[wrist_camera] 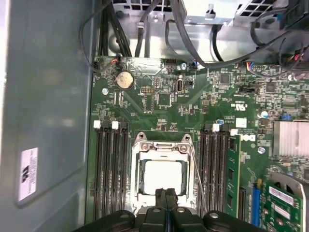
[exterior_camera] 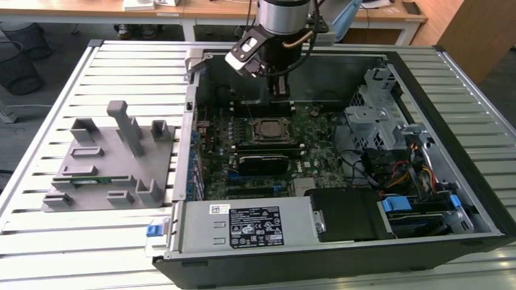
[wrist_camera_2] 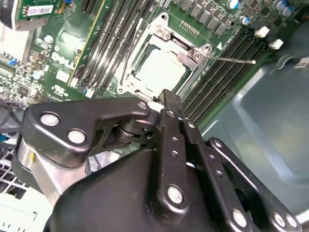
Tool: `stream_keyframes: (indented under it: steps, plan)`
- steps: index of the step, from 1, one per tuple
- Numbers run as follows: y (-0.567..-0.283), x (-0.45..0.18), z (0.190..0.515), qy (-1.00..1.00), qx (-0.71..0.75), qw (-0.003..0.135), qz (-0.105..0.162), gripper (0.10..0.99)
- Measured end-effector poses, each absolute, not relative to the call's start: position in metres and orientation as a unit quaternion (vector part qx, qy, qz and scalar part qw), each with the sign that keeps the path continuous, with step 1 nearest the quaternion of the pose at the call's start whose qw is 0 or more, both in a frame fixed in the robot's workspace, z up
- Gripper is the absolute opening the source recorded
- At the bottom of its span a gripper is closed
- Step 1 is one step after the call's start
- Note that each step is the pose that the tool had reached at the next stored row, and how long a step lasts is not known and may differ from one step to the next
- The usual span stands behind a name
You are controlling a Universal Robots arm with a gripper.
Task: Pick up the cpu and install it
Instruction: 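Install the first cpu locking lever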
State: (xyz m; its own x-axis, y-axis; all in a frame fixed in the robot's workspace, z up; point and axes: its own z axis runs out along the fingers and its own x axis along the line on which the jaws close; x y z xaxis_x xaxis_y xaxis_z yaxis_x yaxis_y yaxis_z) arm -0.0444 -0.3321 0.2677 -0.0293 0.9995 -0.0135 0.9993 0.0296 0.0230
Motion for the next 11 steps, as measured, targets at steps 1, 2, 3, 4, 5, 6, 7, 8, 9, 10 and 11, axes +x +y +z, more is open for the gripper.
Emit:
stream_keyframes:
  steps: [1, 2, 3, 4, 5, 6, 7, 8, 9, 10, 11]
  plan:
    - [-0.3320, -0.0444, 0.2700, 0.717, 0.697, 0.013, 0.004, 0.106]
    - [-0.3320, -0.0444, 0.2717, 0.717, 0.697, 0.013, 0.004, 0.106]
    - [-0.3321, -0.0444, 0.2728, 0.717, 0.697, 0.013, 0.004, 0.106]
    - [-0.3320, -0.0444, 0.2732, 0.717, 0.696, 0.013, 0.004, 0.106]
    - [-0.3320, -0.0444, 0.2731, 0.718, 0.696, 0.013, 0.004, 0.106]
    - [-0.3320, -0.0444, 0.2731, 0.720, 0.694, 0.013, 0.004, 0.106]
    - [-0.3320, -0.0444, 0.2731, 0.723, 0.690, 0.013, 0.004, 0.106]
    - [-0.3320, -0.0444, 0.2732, 0.729, 0.684, 0.013, 0.004, 0.106]
    - [-0.3320, -0.0444, 0.2732, 0.736, 0.677, 0.013, 0.004, 0.106]
    - [-0.3320, -0.0444, 0.2731, 0.742, 0.670, 0.013, 0.004, 0.106]
    - [-0.3320, -0.0444, 0.2731, 0.748, 0.664, 0.013, 0.004, 0.106]
